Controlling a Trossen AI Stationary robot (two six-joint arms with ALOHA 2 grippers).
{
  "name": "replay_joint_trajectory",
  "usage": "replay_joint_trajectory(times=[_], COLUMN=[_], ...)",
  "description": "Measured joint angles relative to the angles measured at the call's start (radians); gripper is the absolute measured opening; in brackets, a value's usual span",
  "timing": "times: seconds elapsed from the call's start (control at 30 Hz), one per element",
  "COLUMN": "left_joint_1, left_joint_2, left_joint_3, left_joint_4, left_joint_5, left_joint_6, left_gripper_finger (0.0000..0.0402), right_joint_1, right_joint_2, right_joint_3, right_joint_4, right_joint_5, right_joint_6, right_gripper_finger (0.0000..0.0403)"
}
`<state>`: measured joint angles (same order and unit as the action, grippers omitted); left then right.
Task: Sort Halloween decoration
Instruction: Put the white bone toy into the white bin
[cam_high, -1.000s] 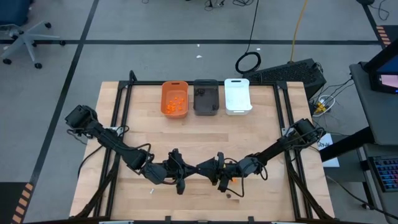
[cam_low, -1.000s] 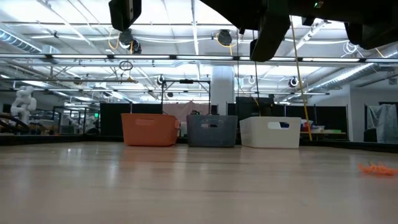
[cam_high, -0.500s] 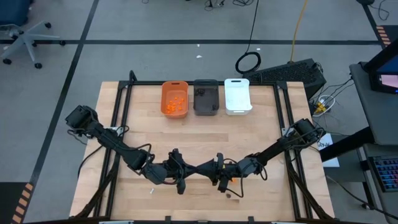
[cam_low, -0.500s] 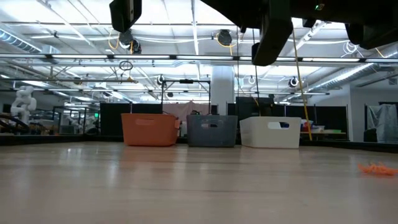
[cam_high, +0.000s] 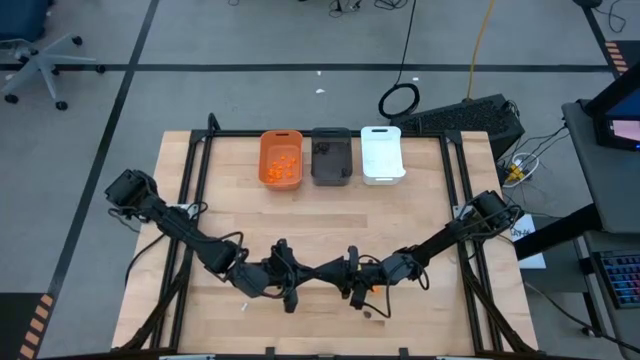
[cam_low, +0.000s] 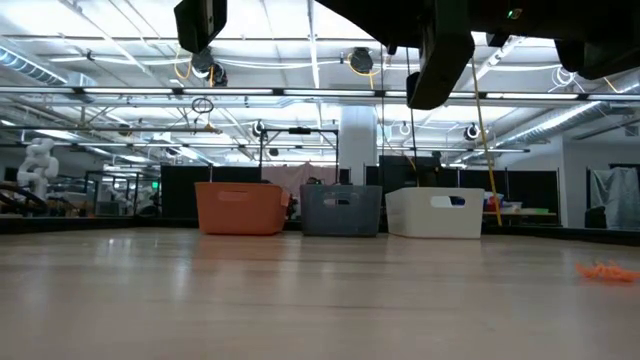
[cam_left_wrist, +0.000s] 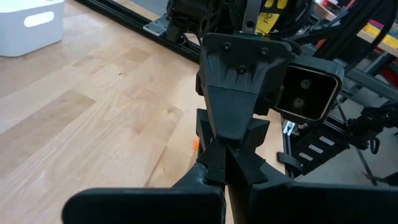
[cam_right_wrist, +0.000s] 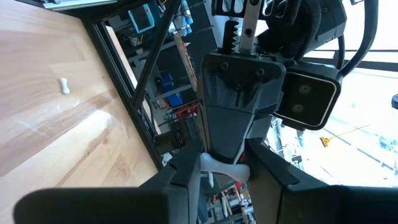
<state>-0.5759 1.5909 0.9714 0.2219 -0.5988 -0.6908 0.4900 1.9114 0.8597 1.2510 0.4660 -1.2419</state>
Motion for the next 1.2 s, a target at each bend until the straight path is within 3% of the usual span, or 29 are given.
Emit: replay_joint_trajectory(times=[0.27, 0.63, 0.97, 1.2], left_joint_1=[-0.016, -0.058, -0.150, -0.166], left_joint_2=[-0.002, -0.060, -0.107, -0.106], left_joint_3=[0.000, -0.001, 0.000, -0.001], left_joint_4=[-0.015, -0.196, -0.472, -0.576], left_joint_5=[0.012, 0.019, -0.220, -0.249], left_joint_6=[0.024, -0.058, -0.151, -0.194], left_gripper_finger=[0.0004, 0.0064, 0.0066, 0.0066], right_joint_1=[0.000, 0.000, -0.018, -0.089], right_joint_2=[0.000, -0.001, -0.001, -0.008], right_joint_3=[0.000, 0.000, 0.000, 0.000], right_joint_4=[0.000, 0.003, 0.021, 0.033], right_joint_5=[-0.006, 0.020, 0.234, 0.425], right_joint_6=[0.000, 0.007, -0.061, -0.187], right_gripper_finger=[0.0083, 0.0083, 0.0085, 0.0086])
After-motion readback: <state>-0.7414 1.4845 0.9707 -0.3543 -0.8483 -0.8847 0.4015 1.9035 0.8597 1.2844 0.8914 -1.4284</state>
